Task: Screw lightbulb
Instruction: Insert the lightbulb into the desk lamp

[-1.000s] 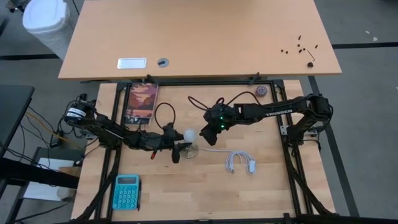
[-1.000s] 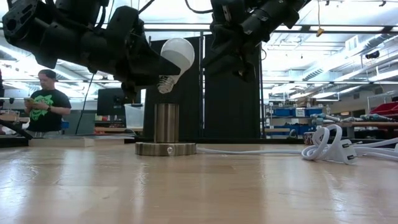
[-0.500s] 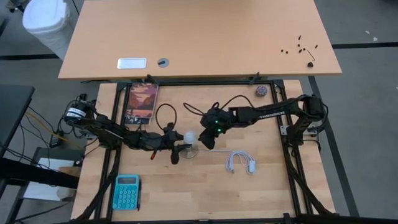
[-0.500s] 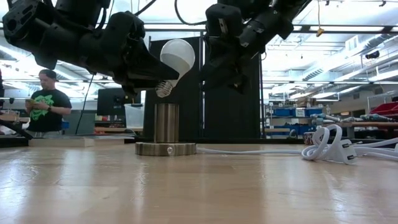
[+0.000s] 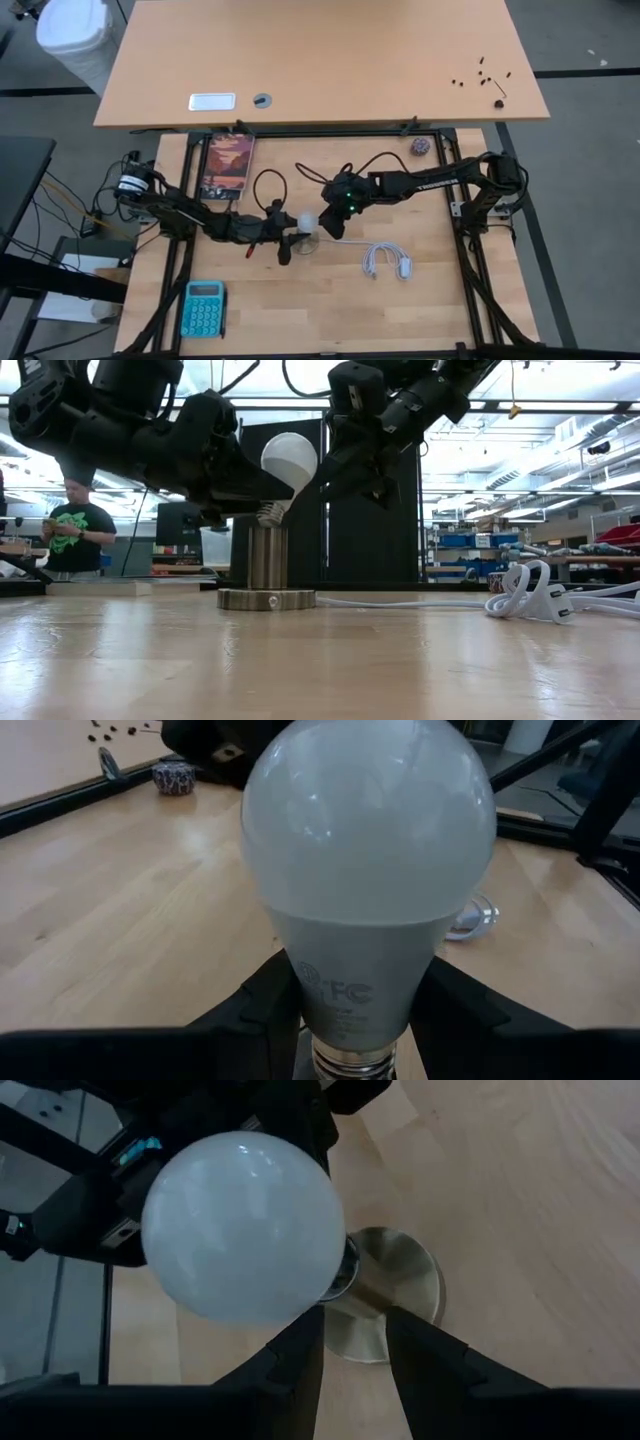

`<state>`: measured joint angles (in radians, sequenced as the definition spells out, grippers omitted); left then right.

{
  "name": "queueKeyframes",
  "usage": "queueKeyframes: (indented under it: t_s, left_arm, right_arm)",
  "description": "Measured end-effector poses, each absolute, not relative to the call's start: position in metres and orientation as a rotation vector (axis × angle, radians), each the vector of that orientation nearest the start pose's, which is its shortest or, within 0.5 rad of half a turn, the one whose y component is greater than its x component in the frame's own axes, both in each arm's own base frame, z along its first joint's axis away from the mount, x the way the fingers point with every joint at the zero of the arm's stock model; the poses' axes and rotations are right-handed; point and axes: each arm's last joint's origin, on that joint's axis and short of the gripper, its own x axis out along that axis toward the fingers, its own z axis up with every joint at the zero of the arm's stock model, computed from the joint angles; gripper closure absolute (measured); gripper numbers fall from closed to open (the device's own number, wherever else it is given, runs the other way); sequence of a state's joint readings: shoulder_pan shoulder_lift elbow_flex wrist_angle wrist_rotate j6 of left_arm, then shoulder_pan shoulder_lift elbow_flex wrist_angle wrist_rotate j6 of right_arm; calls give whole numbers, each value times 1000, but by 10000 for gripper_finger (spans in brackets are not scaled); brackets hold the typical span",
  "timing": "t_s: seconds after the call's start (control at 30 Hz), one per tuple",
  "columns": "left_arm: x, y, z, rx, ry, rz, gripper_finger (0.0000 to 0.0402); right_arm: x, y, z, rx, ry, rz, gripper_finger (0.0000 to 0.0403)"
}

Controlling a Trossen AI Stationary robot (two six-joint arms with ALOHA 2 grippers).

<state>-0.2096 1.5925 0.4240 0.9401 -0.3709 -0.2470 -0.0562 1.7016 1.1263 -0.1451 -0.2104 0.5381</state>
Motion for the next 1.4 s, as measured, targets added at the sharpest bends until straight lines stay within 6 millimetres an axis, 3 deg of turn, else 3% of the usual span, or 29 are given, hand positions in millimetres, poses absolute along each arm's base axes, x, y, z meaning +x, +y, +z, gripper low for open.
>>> queueKeyframes:
  t_s: [1.27, 1.4]
  left_arm:
    - [264, -45, 134, -157, 265, 220, 243]
    - [264, -45, 135, -183, 259, 224, 227]
  right_arm:
    - [366, -9, 221, 632, 717, -41, 283]
    - [367, -9, 221, 608, 714, -32, 284]
